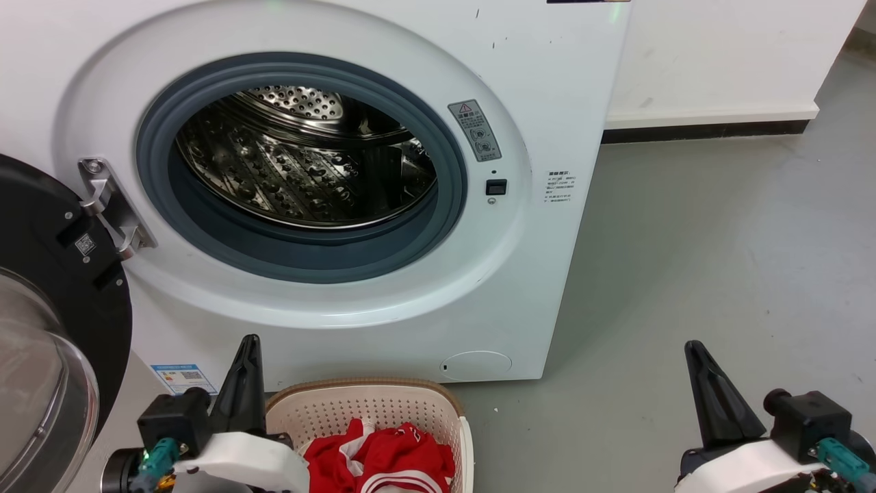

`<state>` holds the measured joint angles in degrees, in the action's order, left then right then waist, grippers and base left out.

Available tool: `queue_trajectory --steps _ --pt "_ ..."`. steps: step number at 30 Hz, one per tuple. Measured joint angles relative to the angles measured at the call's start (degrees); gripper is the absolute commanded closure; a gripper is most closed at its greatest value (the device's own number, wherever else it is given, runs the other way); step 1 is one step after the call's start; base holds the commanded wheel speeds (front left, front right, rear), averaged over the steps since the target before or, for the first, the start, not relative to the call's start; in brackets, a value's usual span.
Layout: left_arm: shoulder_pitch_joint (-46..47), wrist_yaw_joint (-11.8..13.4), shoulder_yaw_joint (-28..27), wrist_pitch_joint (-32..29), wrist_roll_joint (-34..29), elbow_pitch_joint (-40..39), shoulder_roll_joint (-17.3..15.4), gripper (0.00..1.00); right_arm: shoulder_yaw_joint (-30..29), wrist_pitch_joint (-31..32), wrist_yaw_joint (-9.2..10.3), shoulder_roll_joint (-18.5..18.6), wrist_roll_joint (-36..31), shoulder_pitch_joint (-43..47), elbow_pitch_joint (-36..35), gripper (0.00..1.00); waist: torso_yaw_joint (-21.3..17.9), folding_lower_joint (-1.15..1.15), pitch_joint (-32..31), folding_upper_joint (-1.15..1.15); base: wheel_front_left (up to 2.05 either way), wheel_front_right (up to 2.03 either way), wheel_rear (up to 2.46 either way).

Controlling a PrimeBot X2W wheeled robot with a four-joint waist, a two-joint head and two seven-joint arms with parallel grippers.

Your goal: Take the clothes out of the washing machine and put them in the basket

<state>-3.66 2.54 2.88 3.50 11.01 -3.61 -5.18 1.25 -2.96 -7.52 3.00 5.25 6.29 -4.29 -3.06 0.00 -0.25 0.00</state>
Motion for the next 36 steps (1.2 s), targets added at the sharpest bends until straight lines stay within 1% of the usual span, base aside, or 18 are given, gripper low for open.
queue_trajectory --steps 3,11,17,36 --pt "0.0 -0.1 -0.2 -0.4 3.7 0.5 0.0 1.0 0.0 0.1 0.0 0.1 4.0 -0.1 0.8 1.0 0.1 0.0 0.0 0.0 0.0 0.0 0.0" --pt "0.6 -1.5 -0.9 -1.1 12.7 2.8 -0.1 1.0 0.0 0.5 0.0 0.7 14.1 -1.0 2.9 1.0 0.3 0.0 0.0 0.0 0.0 0.0 0.0" --pt "1.6 -2.1 -1.3 -1.4 18.8 4.3 -0.1 1.0 -0.1 0.9 0.0 1.0 20.8 -1.7 4.3 1.0 0.4 0.01 0.0 0.0 0.0 0.0 0.0" --pt "3.5 -4.2 -2.5 -3.1 35.7 8.0 -0.1 1.0 -0.6 2.0 0.01 1.6 39.1 -4.4 7.9 1.0 0.9 0.0 0.1 0.0 0.0 0.0 0.0"
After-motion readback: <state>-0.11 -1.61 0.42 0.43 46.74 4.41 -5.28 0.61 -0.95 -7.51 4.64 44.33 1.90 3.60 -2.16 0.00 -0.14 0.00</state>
